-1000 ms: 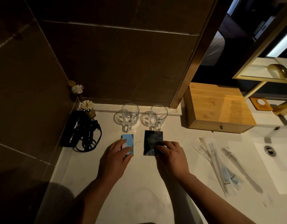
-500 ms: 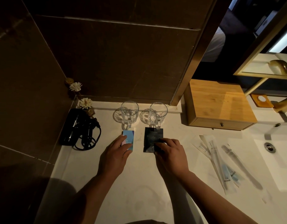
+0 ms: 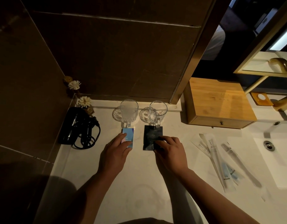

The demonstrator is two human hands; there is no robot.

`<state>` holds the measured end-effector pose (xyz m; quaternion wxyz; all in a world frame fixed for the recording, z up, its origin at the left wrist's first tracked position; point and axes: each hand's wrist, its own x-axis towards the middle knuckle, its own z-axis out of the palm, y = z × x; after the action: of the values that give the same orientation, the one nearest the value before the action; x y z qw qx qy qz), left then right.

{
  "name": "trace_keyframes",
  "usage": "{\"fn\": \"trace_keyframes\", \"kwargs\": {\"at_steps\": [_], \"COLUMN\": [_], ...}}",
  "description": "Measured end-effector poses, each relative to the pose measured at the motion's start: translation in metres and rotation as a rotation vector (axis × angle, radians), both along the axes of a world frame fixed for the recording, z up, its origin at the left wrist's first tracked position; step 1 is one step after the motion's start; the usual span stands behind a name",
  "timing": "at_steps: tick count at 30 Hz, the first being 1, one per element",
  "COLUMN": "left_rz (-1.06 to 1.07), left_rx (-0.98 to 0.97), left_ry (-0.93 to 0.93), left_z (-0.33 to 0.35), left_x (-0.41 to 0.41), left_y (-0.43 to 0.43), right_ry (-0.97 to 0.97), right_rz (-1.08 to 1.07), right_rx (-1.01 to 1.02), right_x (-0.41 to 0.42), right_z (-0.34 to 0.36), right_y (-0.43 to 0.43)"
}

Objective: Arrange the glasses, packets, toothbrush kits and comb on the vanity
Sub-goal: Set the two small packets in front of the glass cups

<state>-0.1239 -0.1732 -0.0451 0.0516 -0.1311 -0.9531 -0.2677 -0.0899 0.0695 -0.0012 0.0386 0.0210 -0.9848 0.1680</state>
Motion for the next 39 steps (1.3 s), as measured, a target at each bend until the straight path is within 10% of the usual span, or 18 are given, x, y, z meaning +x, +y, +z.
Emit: {"fn": "trace_keyframes", "kwargs": {"at_steps": [39], "left_rz": [0.037], "left_rx": [0.117], "left_ry": [-0.136], "left_z": [0.022], "left_x": [0.085], "left_y": [0.041], "right_ry": [0.032], "right_rz": [-0.395], "right_rx": [-0.313], "right_x": [0.106], "right_z": [0.026], "right_y": [0.094]}}
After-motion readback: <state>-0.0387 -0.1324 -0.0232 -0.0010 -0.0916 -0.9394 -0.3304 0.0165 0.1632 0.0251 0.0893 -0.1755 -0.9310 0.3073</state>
